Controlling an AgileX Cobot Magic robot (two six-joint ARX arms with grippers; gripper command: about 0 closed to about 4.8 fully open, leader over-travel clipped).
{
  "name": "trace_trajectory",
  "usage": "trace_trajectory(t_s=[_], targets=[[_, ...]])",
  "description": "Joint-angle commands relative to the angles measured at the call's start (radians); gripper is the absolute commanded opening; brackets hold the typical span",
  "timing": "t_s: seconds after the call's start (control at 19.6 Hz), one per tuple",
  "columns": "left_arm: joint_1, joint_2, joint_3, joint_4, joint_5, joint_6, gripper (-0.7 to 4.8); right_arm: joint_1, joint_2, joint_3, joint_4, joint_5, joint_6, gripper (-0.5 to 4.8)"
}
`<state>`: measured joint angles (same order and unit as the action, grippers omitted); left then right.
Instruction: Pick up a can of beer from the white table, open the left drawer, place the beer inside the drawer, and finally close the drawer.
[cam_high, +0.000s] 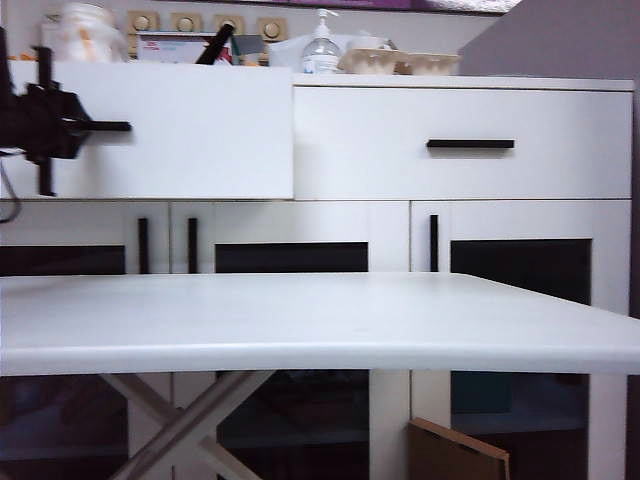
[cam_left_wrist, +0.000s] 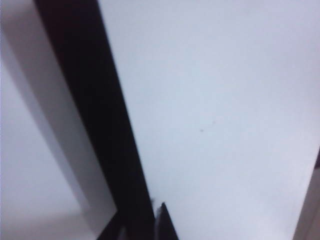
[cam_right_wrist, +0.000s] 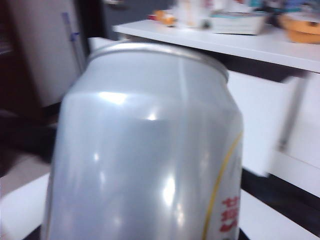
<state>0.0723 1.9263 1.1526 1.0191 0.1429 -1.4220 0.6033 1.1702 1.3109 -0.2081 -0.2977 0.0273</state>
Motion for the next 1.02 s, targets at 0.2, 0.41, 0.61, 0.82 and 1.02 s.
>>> trace_trajectory(t_s=[0.2, 0.41, 0.61, 0.82, 1.02], targets=[[0.000, -0.114, -0.198, 0.103, 0.014, 0.049, -0.07, -0.001, -0.010, 0.011, 0.063, 0.007, -0.002, 1.93], [0.002, -0.216, -0.327, 0.114, 0.005, 0.049, -0.07, -0.001, -0.010, 0.011, 0.063, 0.007, -0.002, 1.93], [0.003, -0.301, -0.427, 0.148, -0.008, 0.041, -0.07, -0.001, -0.010, 0.011, 0.063, 0.007, -0.002, 1.93], [0.003, -0.412, -0.526, 0.149, -0.008, 0.042, -0.07, -0.001, -0.010, 0.011, 0.063, 0.006, -0.002, 1.93], [0.002, -0.512, -0.612, 0.143, -0.008, 0.042, -0.07, -0.001, -0.010, 0.011, 0.063, 0.007, -0.002, 1.93]])
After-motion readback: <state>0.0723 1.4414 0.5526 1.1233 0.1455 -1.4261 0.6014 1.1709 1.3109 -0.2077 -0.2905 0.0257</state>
